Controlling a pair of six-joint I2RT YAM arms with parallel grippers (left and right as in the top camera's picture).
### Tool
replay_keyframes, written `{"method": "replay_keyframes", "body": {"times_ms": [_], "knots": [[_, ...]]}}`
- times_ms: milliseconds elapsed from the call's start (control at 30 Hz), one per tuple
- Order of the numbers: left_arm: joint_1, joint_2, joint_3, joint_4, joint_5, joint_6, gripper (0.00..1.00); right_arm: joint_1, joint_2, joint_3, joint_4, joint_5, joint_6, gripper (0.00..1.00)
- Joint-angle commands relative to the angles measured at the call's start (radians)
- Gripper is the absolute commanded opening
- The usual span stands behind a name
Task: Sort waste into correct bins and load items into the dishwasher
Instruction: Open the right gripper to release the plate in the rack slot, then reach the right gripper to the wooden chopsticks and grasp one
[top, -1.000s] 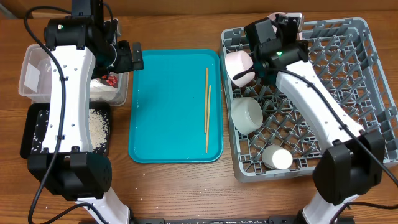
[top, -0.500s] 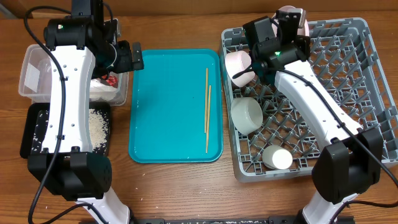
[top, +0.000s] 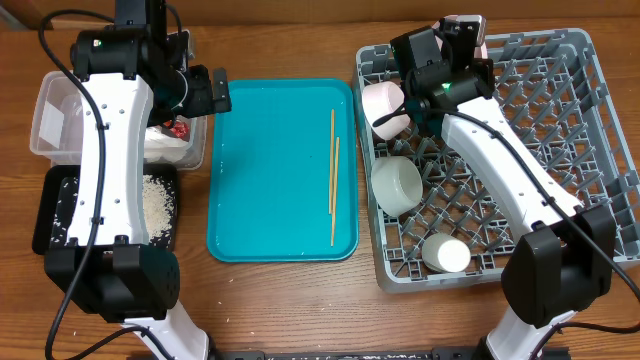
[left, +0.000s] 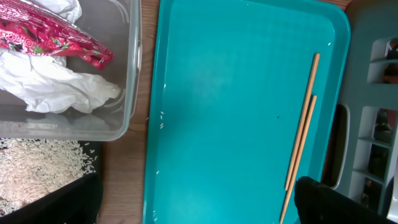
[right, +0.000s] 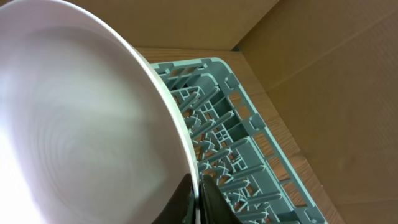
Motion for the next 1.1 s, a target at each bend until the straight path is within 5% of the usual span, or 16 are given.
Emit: {"method": "replay_keyframes", "body": {"times_ms": [0, 100, 267, 567, 867, 1067], "knots": [[-0.008, -0.001, 0.019, 0.0, 0.001, 0.005, 1.0, -0.003, 0.003, -0.001, 0.018, 0.003, -0.003, 0.3], [-0.008, -0.001, 0.019, 0.0, 0.001, 0.005, 1.0, -0.003, 0.003, -0.001, 0.019, 0.002, -0.003, 0.75], [-0.008, -0.001, 0.019, 0.001, 0.001, 0.005, 1.0, 0.001, 0.002, 0.003, 0.02, -0.044, -0.002, 1.0], [-0.008, -0.001, 0.019, 0.001, 0.001, 0.005, 1.0, 0.069, -0.06, 0.128, -0.112, -0.461, -0.002, 1.0], [-0.008, -0.001, 0.019, 0.001, 0.001, 0.005, 1.0, 0.099, -0.115, 0.184, -0.145, -1.337, -0.002, 1.0], [-0.008, -0.001, 0.019, 0.0, 0.001, 0.005, 1.0, 0.193, -0.042, 0.106, -0.137, -1.197, 0.149, 0.87]]}}
